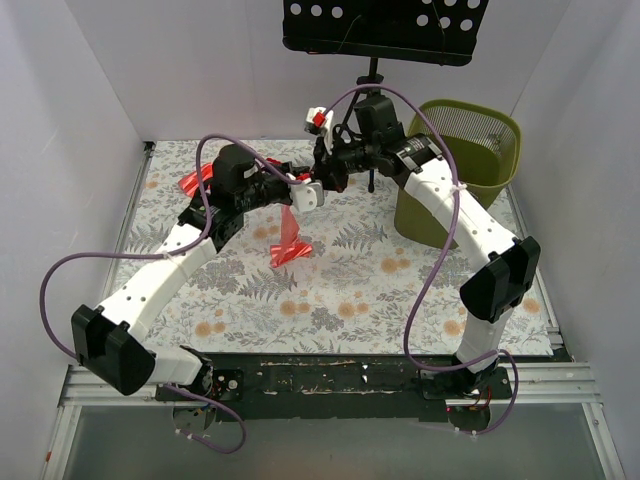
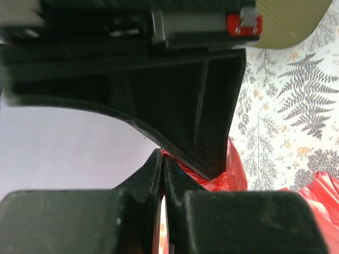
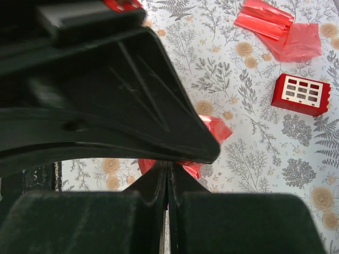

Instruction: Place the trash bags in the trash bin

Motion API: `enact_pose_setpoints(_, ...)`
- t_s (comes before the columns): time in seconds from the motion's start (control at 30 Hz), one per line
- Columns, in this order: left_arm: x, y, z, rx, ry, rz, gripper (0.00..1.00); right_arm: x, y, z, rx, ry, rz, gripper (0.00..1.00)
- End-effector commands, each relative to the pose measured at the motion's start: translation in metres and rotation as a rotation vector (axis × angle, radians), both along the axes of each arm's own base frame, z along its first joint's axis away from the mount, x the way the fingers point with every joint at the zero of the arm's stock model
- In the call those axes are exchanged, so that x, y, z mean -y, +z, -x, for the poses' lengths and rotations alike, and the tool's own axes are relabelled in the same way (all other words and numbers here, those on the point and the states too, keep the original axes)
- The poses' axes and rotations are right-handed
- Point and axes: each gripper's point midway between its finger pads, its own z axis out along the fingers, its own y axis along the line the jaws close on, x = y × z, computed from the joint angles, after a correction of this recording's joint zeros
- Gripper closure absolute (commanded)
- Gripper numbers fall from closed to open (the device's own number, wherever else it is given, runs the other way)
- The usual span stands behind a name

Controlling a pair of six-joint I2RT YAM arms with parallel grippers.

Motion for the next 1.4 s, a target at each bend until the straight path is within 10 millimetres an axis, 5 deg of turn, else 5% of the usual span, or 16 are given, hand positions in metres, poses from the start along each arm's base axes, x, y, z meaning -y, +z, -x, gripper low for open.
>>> enact_pose_setpoints(0.0, 0.001, -0.001, -0.001, -0.002, -0.006, -0.019, 1.0, -0.004, 0.059, 0.021, 0.067, 0.047, -0.119, 0.99)
enact_pose_setpoints(0.13, -0.002, -0.013, 0.018, -0.037, -0.049, -0.034, 1.0, 0.007, 0.06, -0.014, 0.134, -0.081, -0.093, 0.99)
enact_pose_setpoints(0.3, 0.004, 0.024, 0.031, 0.015, -0.104, 0.026, 1.0, 0.026, 0.014, -0.049, 0.143, -0.191, 0.037, 0.99)
enact_pose_setpoints(0.43, 0.005, 0.037, 0.016, 0.036, -0.061, 0.042, 1.0, 0.02, 0.008, -0.033, 0.073, -0.145, 0.02, 0.99)
enact_pose_setpoints(0.63, -0.002, -0.002, 0.009, -0.005, -0.01, -0.02, 1.0, 0.003, 0.067, 0.015, 0.049, 0.05, -0.166, 0.99)
enact_pose_setpoints(0.73, -0.006, -0.017, 0.014, -0.02, -0.012, -0.043, 1.0, 0.001, 0.082, 0.015, 0.063, 0.045, -0.201, 0.99)
enact_pose_setpoints(0.93, -0.006, 0.003, 0.012, 0.011, -0.011, -0.036, 1.0, 0.007, 0.048, -0.016, 0.089, -0.077, -0.092, 0.99)
enact_pose_setpoints(1.13, -0.006, 0.032, -0.004, 0.09, 0.039, 0.0, 1.0, 0.002, 0.019, 0.004, 0.039, -0.051, -0.031, 0.99)
enact_pose_setpoints(1.2, -0.007, 0.025, -0.008, 0.077, 0.056, -0.014, 1.0, 0.002, 0.021, 0.013, 0.037, -0.024, -0.039, 0.99)
enact_pose_setpoints(1.37, -0.01, -0.012, -0.006, 0.001, 0.05, -0.087, 1.0, -0.001, 0.062, 0.018, 0.086, -0.004, -0.123, 0.99)
